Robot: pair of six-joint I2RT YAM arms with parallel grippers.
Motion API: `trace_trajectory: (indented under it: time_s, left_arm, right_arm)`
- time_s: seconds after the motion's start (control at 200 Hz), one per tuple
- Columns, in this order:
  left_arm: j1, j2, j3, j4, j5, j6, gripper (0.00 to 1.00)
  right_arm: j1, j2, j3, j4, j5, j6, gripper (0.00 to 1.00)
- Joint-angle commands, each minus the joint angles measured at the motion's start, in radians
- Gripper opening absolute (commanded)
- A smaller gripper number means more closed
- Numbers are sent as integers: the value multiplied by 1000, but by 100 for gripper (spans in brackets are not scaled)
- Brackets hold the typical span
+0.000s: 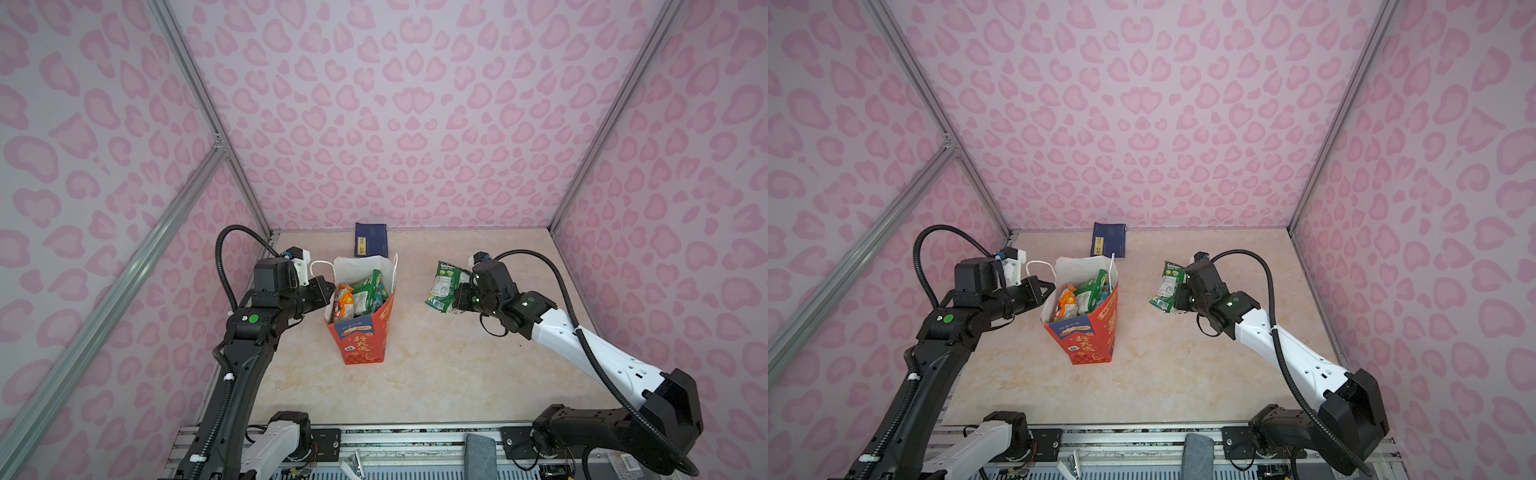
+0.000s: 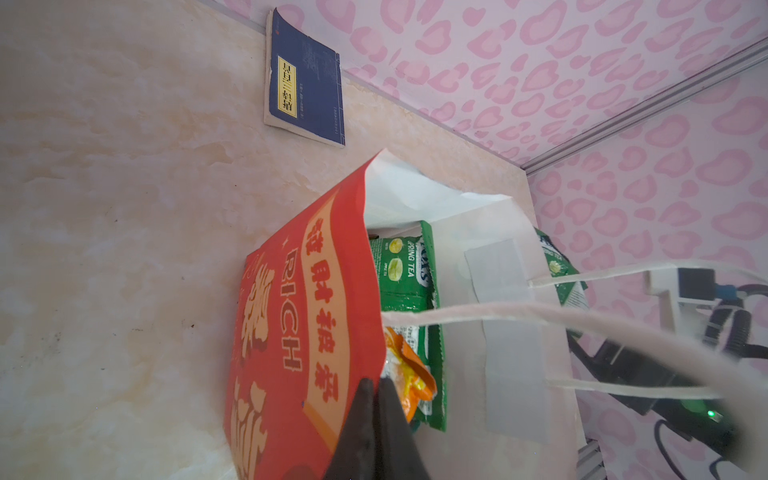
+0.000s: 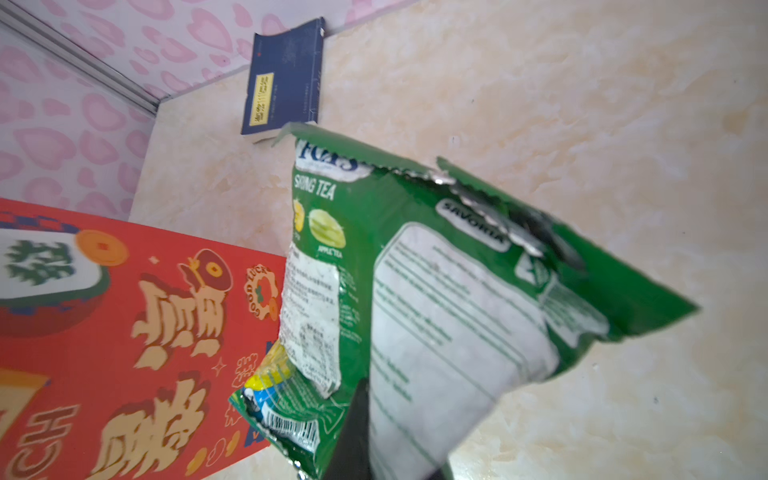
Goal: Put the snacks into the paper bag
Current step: 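Carry the Spring Tea packet over the bag opening with the right gripper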
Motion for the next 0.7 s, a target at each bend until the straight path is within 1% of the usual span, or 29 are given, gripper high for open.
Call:
trace_trajectory:
  time_s: [0.0, 0.13, 0.37, 0.505, 0.525, 0.695]
  left_arm:
    - [0, -1, -2, 47, 7, 5, 9]
    - [0, -2, -2, 47, 6, 5, 9]
    - [1, -5, -1, 47, 10, 5, 9]
    - [0, -7, -1, 47, 10, 5, 9]
    - [1, -6, -1, 48, 10, 5, 9]
    - [1, -6, -1, 47, 12, 6, 9]
  right_arm:
    - [24, -29, 45, -32, 71, -30, 0]
    - [65, -51, 128, -75, 102, -45, 0]
    - [179, -50, 324, -135, 212, -100, 0]
    - [251, -24, 408, -123, 281, -142, 0]
    - [263, -19, 448, -120, 291, -149, 0]
    - [359, 64, 616, -121, 330, -210, 0]
